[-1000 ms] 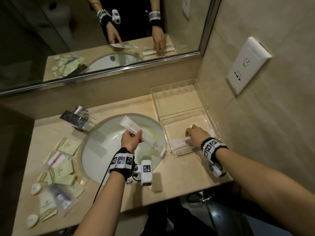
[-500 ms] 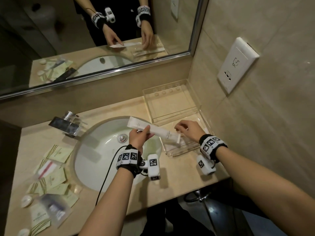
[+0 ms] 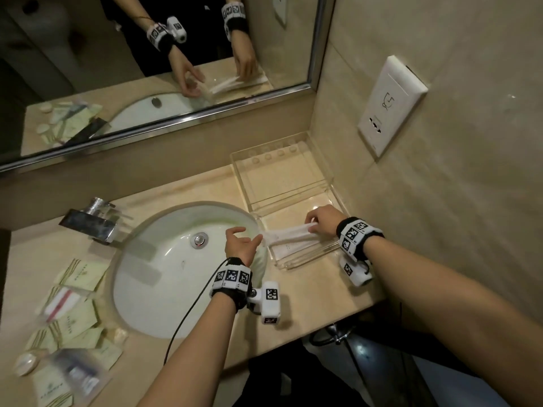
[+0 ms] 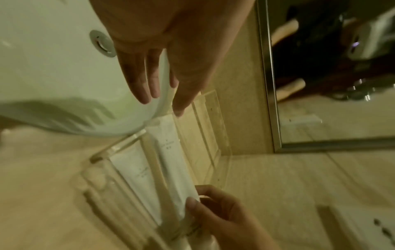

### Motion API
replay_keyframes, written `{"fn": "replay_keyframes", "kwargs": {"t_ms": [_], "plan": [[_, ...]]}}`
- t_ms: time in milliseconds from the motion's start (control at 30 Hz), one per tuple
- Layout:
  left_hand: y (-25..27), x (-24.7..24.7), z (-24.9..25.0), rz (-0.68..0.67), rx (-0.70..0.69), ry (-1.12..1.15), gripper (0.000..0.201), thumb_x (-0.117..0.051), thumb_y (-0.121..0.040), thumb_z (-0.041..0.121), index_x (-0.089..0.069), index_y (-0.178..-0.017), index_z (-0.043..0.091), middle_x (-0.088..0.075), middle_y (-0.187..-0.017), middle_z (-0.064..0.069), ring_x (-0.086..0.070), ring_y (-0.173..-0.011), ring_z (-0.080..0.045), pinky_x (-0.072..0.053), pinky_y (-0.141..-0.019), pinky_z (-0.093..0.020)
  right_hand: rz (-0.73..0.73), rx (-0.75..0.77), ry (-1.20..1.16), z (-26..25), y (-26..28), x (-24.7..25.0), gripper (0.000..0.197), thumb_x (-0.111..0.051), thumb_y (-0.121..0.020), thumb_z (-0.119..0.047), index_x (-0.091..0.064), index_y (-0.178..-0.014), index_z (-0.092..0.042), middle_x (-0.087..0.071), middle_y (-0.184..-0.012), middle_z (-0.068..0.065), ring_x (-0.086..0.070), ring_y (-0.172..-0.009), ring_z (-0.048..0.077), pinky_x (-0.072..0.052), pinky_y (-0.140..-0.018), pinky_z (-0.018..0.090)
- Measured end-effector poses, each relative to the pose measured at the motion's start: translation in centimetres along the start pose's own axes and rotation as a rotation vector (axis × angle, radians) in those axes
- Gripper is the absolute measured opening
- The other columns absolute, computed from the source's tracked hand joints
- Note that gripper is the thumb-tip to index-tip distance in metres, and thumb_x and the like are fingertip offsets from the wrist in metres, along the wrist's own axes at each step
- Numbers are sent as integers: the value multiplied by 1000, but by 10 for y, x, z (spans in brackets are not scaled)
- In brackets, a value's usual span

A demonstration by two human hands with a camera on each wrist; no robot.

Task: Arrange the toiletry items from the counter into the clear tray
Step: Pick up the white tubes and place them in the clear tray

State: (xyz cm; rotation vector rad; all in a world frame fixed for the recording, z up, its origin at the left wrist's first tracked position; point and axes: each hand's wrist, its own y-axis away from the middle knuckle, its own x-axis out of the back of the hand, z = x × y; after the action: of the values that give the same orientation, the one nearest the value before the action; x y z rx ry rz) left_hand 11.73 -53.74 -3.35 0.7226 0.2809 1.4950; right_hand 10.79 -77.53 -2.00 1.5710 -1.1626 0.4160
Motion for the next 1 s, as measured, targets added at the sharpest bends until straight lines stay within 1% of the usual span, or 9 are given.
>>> {"fn": "replay_keyframes", "kwargs": {"t_ms": [67, 133, 200, 233, 300, 400, 467, 667, 1000], "plan": [[3, -2, -2, -37, -119, -130, 30, -76, -77, 15, -57, -101, 16, -64, -101, -13, -64, -83, -28, -55, -87, -46, -16, -18, 34, 4, 0, -6, 20, -65, -90, -18, -70, -109, -15, -67, -117, 8, -63, -105, 24, -50, -94, 31], [6, -8, -3, -100, -219, -248, 23, -74, -79, 12, -64, -99, 15, -64, -101, -6, -63, -80, -24, -54, -83, -37, -32, -19, 58, 7, -1, -10, 19, -63, -91, -16, -71, -109, -15, -67, -117, 8, -65, -103, 23, -52, -94, 34], [8, -14, -3, -164, -304, -350, 23, -71, -81, 10, -66, -103, 16, -64, -106, -4, -59, -78, -19, -48, -76, -28, -31, -18, 83, 9, 0, -11, 18, -61, -91, -16, -71, -106, -16, -69, -113, 7, -67, -98, 23, -55, -90, 36], [9, -18, -3, -193, -342, -402, 26, -71, -81, 9, -67, -104, 17, -63, -109, -3, -60, -81, -19, -47, -77, -27, -27, -17, 94, 11, 0, -11, 18, -62, -91, -16, -71, -106, -16, -70, -112, 7, -67, -96, 22, -55, -89, 36], [10, -23, -6, -254, -392, -509, 32, -74, -78, 11, -67, -109, 18, -62, -115, -4, -60, -93, -23, -49, -87, -31, 1, -8, 134, 13, 2, -11, 18, -65, -89, -17, -70, -106, -18, -67, -113, 4, -65, -98, 22, -54, -89, 34], [11, -30, -11, -320, -418, -689, 45, -80, -73, 21, -64, -115, 20, -60, -122, -3, -53, -111, -24, -44, -100, -36, 65, 11, 182, 18, 5, -11, 28, -72, -83, -19, -65, -110, -22, -57, -115, 3, -58, -104, 23, -49, -90, 34], [13, -35, -14, -338, -444, -772, 55, -84, -67, 28, -61, -117, 22, -57, -124, 1, -47, -115, -23, -41, -102, -35, 65, 31, 221, 20, 7, -10, 34, -73, -83, -23, -63, -115, -24, -56, -118, 3, -54, -110, 24, -46, -94, 35], [13, -41, -18, -320, -504, -879, 65, -87, -63, 29, -54, -119, 25, -52, -125, 6, -45, -110, -21, -44, -91, -35, 49, 20, 236, 24, 9, -12, 32, -71, -85, -25, -65, -117, -27, -62, -115, 2, -56, -110, 23, -47, -93, 35], [6, -36, -13, -333, -509, -900, 65, -86, -64, 26, -56, -121, 24, -55, -124, 5, -44, -111, -21, -45, -92, -38, 57, 21, 163, 28, 10, -16, 28, -67, -88, -26, -65, -115, -27, -62, -113, 2, -53, -110, 24, -43, -95, 36]]}}
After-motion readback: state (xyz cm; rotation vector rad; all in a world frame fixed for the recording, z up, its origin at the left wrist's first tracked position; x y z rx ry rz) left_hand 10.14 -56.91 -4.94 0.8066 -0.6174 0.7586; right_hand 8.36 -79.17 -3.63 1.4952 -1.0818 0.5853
